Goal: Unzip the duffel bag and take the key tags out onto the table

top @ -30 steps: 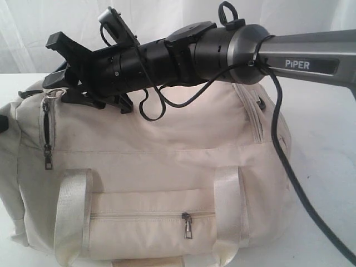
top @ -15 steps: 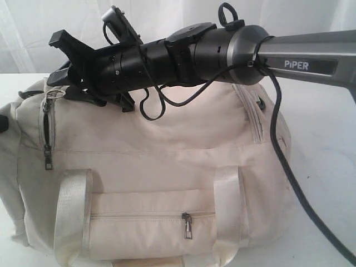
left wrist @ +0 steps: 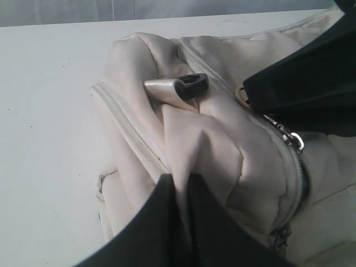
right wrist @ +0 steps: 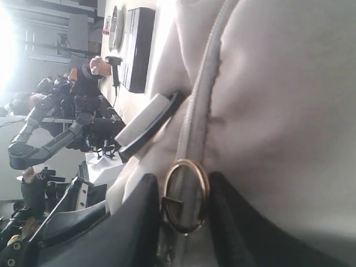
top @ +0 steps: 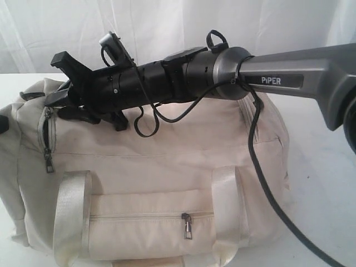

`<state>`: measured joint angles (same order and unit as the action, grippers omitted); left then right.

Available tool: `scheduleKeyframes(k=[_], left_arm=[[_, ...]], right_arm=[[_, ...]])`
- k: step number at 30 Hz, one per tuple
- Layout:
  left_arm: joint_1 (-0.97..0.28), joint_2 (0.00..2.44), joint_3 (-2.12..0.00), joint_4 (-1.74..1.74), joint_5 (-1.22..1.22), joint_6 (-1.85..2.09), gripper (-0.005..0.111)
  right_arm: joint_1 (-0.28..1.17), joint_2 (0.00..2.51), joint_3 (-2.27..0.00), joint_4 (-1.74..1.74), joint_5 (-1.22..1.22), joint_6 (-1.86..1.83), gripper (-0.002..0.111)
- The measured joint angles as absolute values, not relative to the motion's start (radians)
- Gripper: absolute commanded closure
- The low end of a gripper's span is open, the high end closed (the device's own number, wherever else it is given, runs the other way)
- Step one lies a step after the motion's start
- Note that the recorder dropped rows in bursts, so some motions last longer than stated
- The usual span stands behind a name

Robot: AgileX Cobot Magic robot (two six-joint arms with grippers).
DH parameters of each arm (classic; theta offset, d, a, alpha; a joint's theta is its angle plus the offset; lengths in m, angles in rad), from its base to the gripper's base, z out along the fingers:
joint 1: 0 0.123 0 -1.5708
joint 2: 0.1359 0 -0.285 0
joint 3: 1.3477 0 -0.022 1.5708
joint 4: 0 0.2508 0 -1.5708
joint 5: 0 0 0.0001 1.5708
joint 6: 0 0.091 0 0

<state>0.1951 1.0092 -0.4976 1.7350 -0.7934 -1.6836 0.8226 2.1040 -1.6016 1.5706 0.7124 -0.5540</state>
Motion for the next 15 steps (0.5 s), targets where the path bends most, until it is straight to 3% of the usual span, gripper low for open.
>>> scheduleKeyframes(k=[5, 15], left_arm=[[0.195, 1.009, -0.498, 1.735, -0.793, -1.682, 0.107], [0.195, 1.009, -0.498, 1.735, -0.795, -1.680, 0.107]], right_arm=[[0.823, 2.104, -1.602, 1.582, 0.692, -0.603, 0.108], [0.823, 2.088, -1.602, 1.589, 0.677, -0.776, 0.108]])
